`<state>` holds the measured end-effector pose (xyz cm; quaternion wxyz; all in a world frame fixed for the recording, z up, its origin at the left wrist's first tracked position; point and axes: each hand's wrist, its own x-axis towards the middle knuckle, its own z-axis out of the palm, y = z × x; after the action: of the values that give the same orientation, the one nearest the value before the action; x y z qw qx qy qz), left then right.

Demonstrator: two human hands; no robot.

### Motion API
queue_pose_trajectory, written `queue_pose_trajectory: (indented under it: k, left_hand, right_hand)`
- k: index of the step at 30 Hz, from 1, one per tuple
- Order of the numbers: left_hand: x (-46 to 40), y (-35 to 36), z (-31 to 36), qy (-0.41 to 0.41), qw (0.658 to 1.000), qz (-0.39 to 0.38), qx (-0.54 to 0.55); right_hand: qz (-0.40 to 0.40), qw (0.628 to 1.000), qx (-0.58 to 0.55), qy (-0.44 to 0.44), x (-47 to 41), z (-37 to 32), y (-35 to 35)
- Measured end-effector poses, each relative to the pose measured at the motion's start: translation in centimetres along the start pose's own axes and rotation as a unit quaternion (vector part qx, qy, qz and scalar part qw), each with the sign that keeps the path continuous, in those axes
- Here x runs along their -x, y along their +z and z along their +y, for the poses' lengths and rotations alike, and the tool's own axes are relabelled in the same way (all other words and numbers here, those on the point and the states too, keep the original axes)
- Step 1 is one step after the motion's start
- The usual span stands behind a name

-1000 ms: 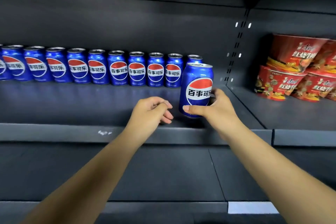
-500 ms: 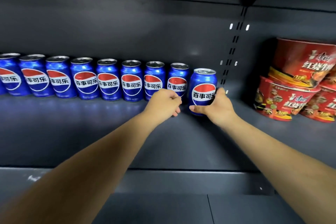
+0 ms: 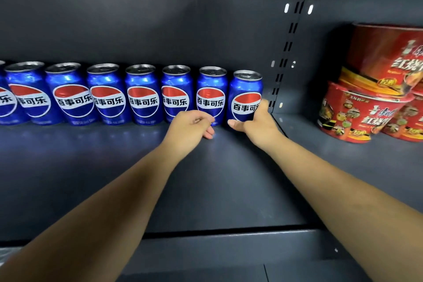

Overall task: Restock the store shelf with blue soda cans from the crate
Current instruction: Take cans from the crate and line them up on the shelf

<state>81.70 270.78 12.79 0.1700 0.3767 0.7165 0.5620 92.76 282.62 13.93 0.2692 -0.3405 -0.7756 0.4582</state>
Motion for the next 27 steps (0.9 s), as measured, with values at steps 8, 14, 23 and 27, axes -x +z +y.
queue_pose_trajectory:
  k: [8,14,23,27]
  left_hand:
    - [-0.1,-0.1,0.0,0.002,1.000,-0.012,0.006]
    - [-0.3,-0.3,0.1,-0.009,1.000,-0.020,0.009]
    - [-0.4,-0.1,0.3,-0.025,0.999,-0.028,0.012]
    - [-0.4,-0.2,0.5,-0.032,0.999,-0.032,0.009]
  right_hand:
    - [0.028,0.998,0.056,-0.003,-0.7,0.6,0.8]
    - [0.085,0.993,0.079,0.032,-1.4,0.5,1.2]
    - [0.111,0.982,0.150,0.019,-1.9,0.3,1.6]
    - [0.097,0.982,0.161,0.014,-2.1,0.6,1.5]
